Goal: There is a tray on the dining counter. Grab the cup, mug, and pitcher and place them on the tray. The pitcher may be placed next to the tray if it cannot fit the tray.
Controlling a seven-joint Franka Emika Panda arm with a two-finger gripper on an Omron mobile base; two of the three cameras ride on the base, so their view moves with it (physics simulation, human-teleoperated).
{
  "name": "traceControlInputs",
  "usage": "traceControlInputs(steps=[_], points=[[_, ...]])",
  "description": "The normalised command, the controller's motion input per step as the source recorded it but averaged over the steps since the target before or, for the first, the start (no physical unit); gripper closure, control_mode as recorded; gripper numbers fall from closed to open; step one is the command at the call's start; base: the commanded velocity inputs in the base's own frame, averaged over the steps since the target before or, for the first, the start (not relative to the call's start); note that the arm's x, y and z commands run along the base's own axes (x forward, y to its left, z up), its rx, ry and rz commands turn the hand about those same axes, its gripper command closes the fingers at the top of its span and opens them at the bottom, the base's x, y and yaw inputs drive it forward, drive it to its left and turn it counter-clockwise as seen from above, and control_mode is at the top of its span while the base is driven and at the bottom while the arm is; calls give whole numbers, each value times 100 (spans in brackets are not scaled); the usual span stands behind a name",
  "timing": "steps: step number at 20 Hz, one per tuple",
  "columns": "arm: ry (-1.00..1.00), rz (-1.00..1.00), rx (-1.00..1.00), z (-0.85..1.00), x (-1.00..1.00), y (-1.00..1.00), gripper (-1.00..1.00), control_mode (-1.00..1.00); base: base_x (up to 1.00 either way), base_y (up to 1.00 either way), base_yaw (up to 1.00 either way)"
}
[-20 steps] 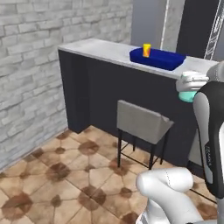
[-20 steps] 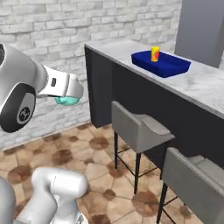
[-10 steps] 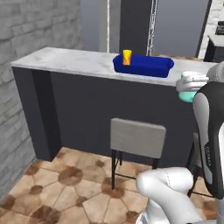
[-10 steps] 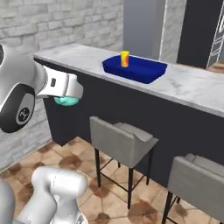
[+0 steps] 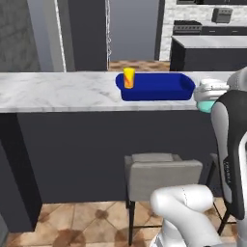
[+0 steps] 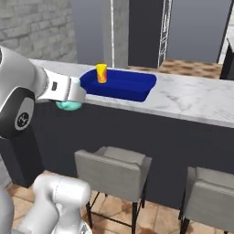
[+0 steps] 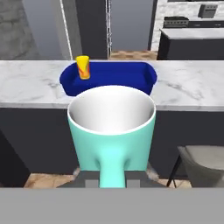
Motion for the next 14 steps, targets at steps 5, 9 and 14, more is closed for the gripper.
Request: traceControlInputs(steps=[5,9,14], points=[[0,0,0,0,0,0,100,100,94,18,-26],[0,0,0,0,0,0,100,100,81,3,-10],[0,0,0,0,0,0,100,100,45,0,-1]])
